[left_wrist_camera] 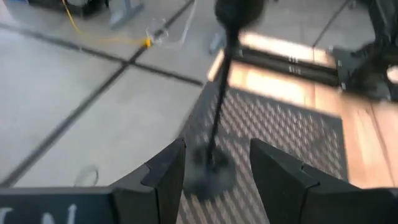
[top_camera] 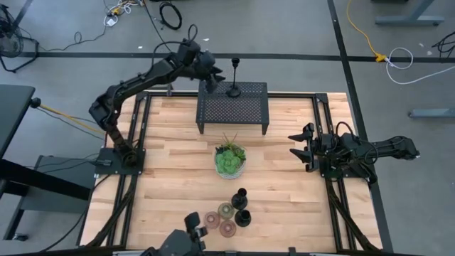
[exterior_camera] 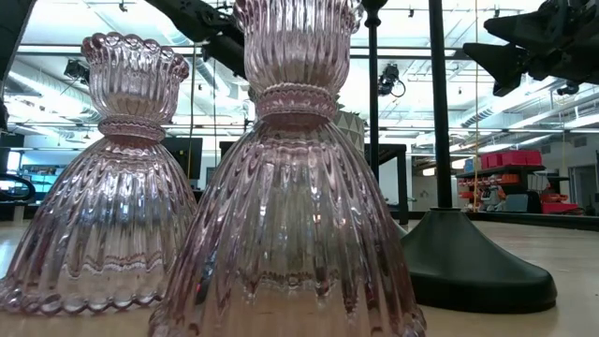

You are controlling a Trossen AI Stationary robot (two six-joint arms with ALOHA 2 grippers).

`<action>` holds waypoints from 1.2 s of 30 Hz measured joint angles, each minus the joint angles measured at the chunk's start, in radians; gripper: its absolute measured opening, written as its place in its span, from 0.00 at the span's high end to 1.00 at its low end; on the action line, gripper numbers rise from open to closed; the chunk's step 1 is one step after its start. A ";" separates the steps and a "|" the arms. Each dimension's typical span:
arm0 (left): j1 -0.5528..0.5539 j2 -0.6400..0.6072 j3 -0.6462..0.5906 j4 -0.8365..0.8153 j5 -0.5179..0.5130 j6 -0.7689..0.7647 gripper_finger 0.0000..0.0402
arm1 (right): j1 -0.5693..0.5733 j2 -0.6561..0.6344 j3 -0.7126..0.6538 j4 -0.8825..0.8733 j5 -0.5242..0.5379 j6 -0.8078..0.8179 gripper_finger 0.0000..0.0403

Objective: Pick & Place candle stick holders
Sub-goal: Put the left pink glass candle holder on the shelf

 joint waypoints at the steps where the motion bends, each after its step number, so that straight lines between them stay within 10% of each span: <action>1: 0.000 -0.011 0.000 -0.050 -0.001 0.004 0.55 | 0.000 0.000 0.000 -0.001 0.000 0.000 0.41; 17: -0.139 -0.147 0.000 -0.822 0.035 0.066 0.56 | 0.000 0.000 0.000 -0.002 0.000 0.001 0.41; 36: -0.777 -0.349 -0.137 -0.789 -0.261 -0.366 0.56 | 0.000 0.000 0.000 -0.006 -0.001 0.067 0.41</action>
